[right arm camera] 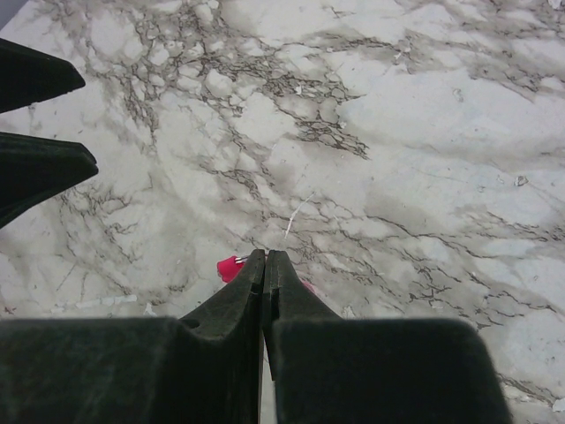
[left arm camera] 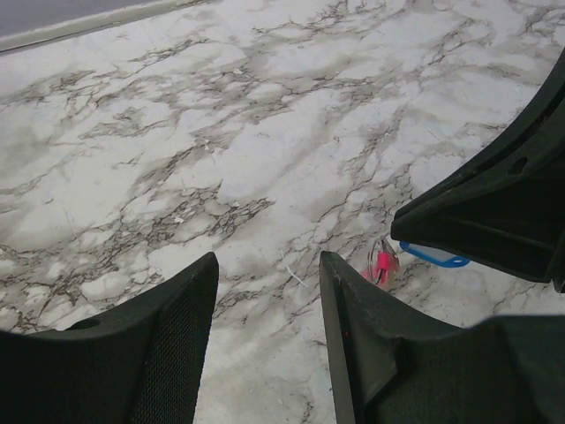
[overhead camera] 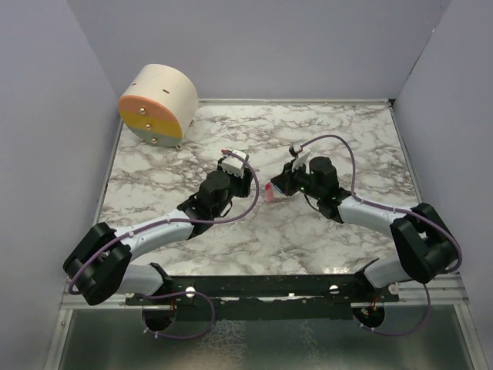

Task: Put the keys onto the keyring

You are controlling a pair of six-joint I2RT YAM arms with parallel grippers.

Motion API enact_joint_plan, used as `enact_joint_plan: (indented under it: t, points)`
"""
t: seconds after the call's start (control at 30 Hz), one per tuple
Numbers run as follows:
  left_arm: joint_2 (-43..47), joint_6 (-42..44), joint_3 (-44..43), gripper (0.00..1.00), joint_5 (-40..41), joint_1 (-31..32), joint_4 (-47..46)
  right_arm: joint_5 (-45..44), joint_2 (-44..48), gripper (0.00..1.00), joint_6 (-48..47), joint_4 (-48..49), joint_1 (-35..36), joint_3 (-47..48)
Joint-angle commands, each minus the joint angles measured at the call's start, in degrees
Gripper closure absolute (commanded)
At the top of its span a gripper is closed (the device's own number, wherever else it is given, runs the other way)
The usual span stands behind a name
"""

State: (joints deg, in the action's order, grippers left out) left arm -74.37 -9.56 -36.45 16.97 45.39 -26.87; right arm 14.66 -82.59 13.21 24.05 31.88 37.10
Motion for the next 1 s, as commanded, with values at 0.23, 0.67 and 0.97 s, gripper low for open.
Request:
enact_joint_plan:
  t: [0.23, 0.67, 0.97]
  points:
    - [1.59, -0.81, 1.27, 0.48, -0.62, -1.03, -2.79, -1.74, -2.93, 0.99, 1.29, 4.02, 0.28, 0.71]
    - [2.49, -1.08, 2.17, 0.48, -0.54, -1.66, -3.31, -3.17, 3.73, 0.99, 0.83, -0.39, 0.29, -1.61]
    - [3.15, -1.42, 2.41, 0.48, -0.75, -1.7, -3.36, -9.94, 10.21, 0.91, 2.46, -10.43, 0.29, -2.16]
